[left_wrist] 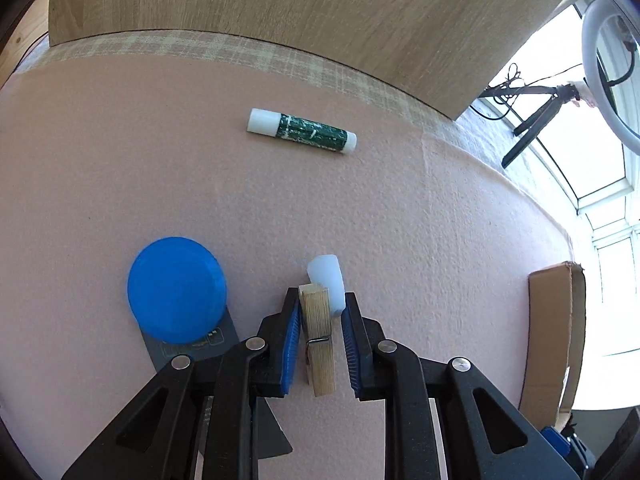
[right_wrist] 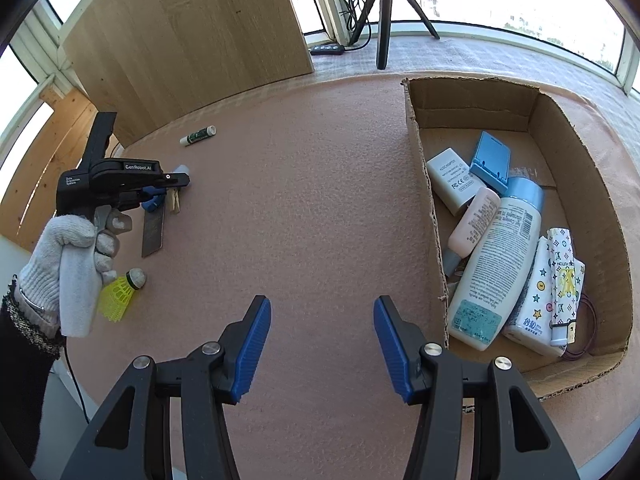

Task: Organize objects
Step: 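Close the left gripper on the wooden clothespin and lift it, then open the left gripper, setting the clothespin back on the table, then close the left gripper on the blue round case while the right gripper grasps the green glue stick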

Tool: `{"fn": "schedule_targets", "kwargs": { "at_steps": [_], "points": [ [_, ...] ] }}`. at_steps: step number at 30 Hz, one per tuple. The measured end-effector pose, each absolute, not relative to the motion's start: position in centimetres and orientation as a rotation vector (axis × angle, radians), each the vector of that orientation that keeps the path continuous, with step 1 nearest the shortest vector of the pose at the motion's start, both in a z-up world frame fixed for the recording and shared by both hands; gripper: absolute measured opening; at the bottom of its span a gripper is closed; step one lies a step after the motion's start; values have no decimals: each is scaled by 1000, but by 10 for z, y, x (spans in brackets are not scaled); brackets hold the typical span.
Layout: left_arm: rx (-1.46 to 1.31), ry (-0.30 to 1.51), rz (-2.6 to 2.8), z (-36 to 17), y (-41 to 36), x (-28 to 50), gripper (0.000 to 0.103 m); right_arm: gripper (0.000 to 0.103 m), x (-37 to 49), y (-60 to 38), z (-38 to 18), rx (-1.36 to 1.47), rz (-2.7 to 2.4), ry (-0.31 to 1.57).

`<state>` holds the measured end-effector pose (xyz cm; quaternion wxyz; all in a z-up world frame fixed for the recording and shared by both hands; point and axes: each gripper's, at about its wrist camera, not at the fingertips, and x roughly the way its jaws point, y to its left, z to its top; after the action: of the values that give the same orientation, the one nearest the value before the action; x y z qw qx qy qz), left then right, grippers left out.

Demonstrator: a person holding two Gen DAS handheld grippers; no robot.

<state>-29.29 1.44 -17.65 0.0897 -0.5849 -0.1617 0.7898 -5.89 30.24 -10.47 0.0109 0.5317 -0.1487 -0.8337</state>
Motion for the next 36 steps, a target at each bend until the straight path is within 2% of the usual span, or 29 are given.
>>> {"fn": "schedule_targets", "kwargs": {
  "at_steps": [6,7,8,10,12,18,24,29,36],
  "points": [
    [-1708,-356,2249,-178,72,-258,19,50,-60,298,-105,1651,-2586,-453],
    [-1709,-326,2207,-178,82,-255,22,50,-60,297,-104,1651,-2584,-450],
    [-1714,-284,2177,-177,91,-252,26,50,-60,296,-104,1649,-2582,-448],
    [-1722,-243,2163,-171,99,-248,51,50,-60,297,-103,1645,-2584,-444],
    [-1704,-258,2182,-160,95,-248,58,50,-61,298,-101,1641,-2585,-444],
    [-1654,-288,2393,-123,32,-263,58,50,-76,299,-90,1606,-2607,-424],
    [-1740,-411,2466,-128,-46,-283,58,50,-128,286,-69,1495,-2599,-409],
    [-1765,-445,2442,-143,-71,-278,58,50,-187,254,-69,1453,-2540,-345],
    [-1760,-421,2427,-156,-63,-281,58,50,-278,200,-94,1510,-2423,-299]
  ]
}}
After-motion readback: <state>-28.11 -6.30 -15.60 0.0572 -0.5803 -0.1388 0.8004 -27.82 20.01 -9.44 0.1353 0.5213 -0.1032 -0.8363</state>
